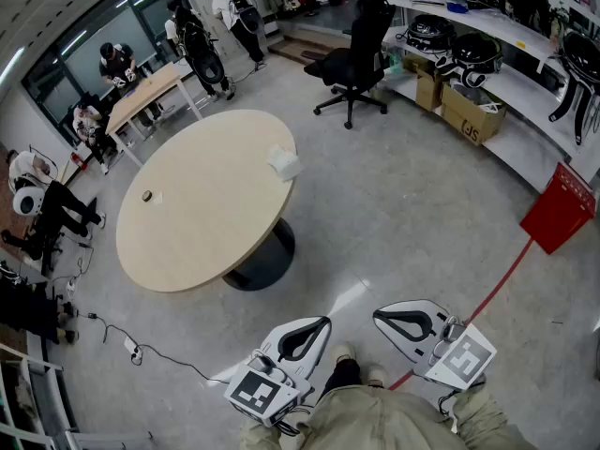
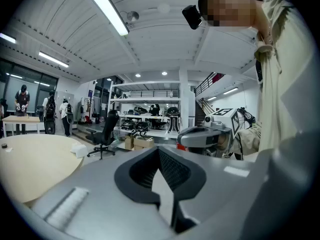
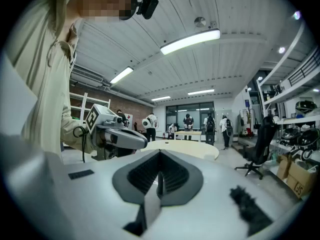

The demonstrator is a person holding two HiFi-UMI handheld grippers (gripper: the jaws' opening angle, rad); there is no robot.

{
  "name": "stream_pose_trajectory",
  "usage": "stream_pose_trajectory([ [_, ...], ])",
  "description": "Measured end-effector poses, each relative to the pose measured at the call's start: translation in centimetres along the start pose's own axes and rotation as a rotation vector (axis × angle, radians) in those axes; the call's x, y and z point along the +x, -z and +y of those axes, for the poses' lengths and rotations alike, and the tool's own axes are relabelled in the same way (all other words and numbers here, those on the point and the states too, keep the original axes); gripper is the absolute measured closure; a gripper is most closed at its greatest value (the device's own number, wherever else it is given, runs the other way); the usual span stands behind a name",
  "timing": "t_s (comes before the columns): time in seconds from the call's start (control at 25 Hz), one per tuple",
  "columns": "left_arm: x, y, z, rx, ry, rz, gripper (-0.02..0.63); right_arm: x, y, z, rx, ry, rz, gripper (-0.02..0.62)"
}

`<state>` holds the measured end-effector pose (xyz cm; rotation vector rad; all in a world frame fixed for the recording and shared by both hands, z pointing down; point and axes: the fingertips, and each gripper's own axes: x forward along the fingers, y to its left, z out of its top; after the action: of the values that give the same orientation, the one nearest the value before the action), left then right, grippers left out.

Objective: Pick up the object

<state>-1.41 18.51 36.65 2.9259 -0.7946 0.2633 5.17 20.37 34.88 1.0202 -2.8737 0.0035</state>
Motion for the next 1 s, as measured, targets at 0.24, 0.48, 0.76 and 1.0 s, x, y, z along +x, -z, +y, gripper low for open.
stream_pose_trajectory([
  [0.24,0.9,-0.1,2.1,-0.024,-0.005,0.012,0.601,2.1,0.4,-1.7,-0.004,-0.004,0.011,0.595],
  [0.48,2.6,-0.3,7.0,-0.035,-0.012,0.013,0.601,6.2,0.7,-5.0,-0.005,-0.011,0.020,0.595],
  [0.76,5.7,-1.4,15.6,-0.017,-0.023,0.000,0.601,13.2,0.2,-11.0,-0.021,-0.017,0.022,0.595],
  [1.0,7.7,-2.1,22.1,-0.018,-0.014,-0.014,0.603,18.5,-0.1,-15.1,-0.013,-0.017,0.034,0.595],
])
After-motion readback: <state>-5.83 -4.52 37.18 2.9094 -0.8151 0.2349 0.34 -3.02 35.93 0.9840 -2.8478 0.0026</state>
